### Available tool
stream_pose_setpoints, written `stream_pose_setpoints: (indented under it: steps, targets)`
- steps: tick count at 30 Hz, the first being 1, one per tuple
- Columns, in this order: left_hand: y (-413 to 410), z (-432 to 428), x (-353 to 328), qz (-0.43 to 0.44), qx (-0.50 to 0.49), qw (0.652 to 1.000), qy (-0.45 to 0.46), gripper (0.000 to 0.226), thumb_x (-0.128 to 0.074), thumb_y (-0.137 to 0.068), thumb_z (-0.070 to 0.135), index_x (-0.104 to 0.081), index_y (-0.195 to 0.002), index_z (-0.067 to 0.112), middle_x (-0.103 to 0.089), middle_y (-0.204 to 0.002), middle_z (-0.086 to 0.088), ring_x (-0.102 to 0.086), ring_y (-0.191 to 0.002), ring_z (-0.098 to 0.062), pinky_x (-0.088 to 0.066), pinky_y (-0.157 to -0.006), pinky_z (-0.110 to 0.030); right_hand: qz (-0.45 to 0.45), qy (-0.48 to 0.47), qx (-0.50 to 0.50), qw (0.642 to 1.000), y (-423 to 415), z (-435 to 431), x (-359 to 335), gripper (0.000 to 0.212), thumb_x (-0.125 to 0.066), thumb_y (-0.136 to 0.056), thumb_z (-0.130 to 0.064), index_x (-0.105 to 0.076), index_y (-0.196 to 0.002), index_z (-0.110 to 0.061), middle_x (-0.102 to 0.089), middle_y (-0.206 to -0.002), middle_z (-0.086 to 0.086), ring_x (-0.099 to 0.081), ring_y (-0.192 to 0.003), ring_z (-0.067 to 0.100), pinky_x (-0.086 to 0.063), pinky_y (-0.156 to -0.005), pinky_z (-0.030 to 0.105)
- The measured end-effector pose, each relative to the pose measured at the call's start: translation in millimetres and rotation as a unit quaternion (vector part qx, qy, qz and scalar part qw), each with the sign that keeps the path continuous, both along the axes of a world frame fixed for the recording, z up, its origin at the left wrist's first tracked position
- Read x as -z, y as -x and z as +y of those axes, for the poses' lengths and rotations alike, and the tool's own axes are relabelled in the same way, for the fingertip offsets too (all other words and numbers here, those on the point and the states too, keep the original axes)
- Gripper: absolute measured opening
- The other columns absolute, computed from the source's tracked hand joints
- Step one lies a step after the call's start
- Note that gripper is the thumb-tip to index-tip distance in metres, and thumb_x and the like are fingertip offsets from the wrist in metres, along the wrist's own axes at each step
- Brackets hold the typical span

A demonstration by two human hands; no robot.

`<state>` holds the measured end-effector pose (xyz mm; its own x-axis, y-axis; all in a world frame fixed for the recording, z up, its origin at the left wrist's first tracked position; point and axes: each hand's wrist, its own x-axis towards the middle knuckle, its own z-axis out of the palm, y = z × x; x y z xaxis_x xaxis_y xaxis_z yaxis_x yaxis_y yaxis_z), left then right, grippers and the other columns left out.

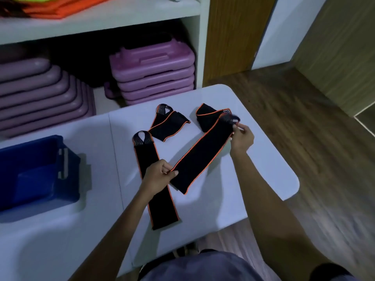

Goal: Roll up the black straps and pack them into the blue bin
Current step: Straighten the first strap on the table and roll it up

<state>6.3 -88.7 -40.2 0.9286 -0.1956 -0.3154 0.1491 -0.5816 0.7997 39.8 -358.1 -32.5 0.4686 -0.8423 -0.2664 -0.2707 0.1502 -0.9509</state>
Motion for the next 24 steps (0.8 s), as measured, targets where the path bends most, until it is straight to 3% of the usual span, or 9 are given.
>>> stream_pose_setpoints:
  steps: [2, 5, 7, 11, 16, 22, 24]
  targets:
    - [9, 16, -8, 0.036, -0.050, 0.997, 0.054, 0.017, -0.074, -0.079, 0.021, -0.058, -0.078, 0.015, -0.065, -0.084, -0.004, -0.064, -0.079, -0.014, -0.056, -0.064, -0.028, -0.052, -0.007, -0.056, 0.997, -20, 10, -15, 0.008, -0.069, -0.080, -0.013, -0.069, -0.078, -0.021, -0.067, -0.078, 0.008, -0.068, -0.074, 0.029, -0.059, -0.073, 0.046]
    - [27, 36, -16, 0.081, -0.109, 0.982, 0.129, 0.013, -0.070, -0.082, 0.015, -0.059, -0.080, 0.009, -0.066, -0.083, -0.005, -0.063, -0.077, -0.012, -0.053, -0.057, -0.018, -0.109, -0.023, -0.167, 0.980, -46, 42, -51, 0.004, -0.066, -0.085, -0.008, -0.064, -0.085, -0.011, -0.057, -0.066, 0.005, -0.054, -0.047, 0.011, -0.049, -0.047, 0.026]
    - [40, 48, -16, 0.085, -0.125, 0.980, 0.133, 0.011, -0.069, -0.083, 0.015, -0.061, -0.081, 0.008, -0.063, -0.077, -0.003, -0.059, -0.072, -0.012, -0.049, -0.058, -0.016, -0.120, -0.042, -0.237, 0.963, -60, 68, -67, 0.004, -0.066, -0.085, -0.008, -0.064, -0.088, -0.009, -0.052, -0.062, 0.006, -0.046, -0.037, 0.010, -0.038, -0.039, 0.019]
    - [65, 69, -8, 0.087, -0.123, 0.981, 0.121, 0.012, -0.069, -0.083, 0.016, -0.064, -0.084, 0.004, -0.062, -0.074, -0.004, -0.057, -0.069, -0.010, -0.043, -0.058, -0.007, -0.101, -0.033, -0.352, 0.930, -80, 123, -73, 0.006, -0.068, -0.084, -0.009, -0.065, -0.089, -0.010, -0.058, -0.063, 0.004, -0.050, -0.039, 0.008, -0.042, -0.044, 0.020]
    - [91, 81, 9, 0.132, -0.106, 0.978, 0.123, 0.015, -0.071, -0.081, 0.013, -0.061, -0.073, 0.007, -0.055, -0.065, -0.002, -0.050, -0.052, 0.001, -0.040, -0.053, -0.010, -0.042, -0.040, -0.448, 0.892, -81, 170, -51, 0.007, -0.067, -0.085, -0.008, -0.065, -0.086, -0.015, -0.056, -0.064, 0.004, -0.049, -0.043, 0.007, -0.041, -0.043, 0.019]
    - [110, 86, 36, 0.201, -0.068, 0.976, 0.039, 0.022, -0.073, -0.079, 0.016, -0.059, -0.062, 0.016, -0.054, -0.060, 0.003, -0.049, -0.054, -0.005, -0.040, -0.051, -0.013, 0.087, -0.025, -0.506, 0.858, -63, 186, 1, 0.014, -0.065, -0.086, -0.002, -0.061, -0.078, -0.012, -0.052, -0.058, 0.008, -0.046, -0.031, 0.005, -0.034, -0.035, 0.019]
    - [113, 87, 40, 0.205, -0.063, 0.976, 0.025, 0.023, -0.073, -0.079, 0.017, -0.059, -0.061, 0.016, -0.054, -0.059, 0.003, -0.048, -0.051, -0.003, -0.040, -0.050, -0.013, 0.133, -0.009, -0.495, 0.859, -60, 185, 24, 0.015, -0.069, -0.082, -0.005, -0.063, -0.073, -0.016, -0.057, -0.060, 0.010, -0.055, -0.041, 0.014, -0.043, -0.040, 0.021]
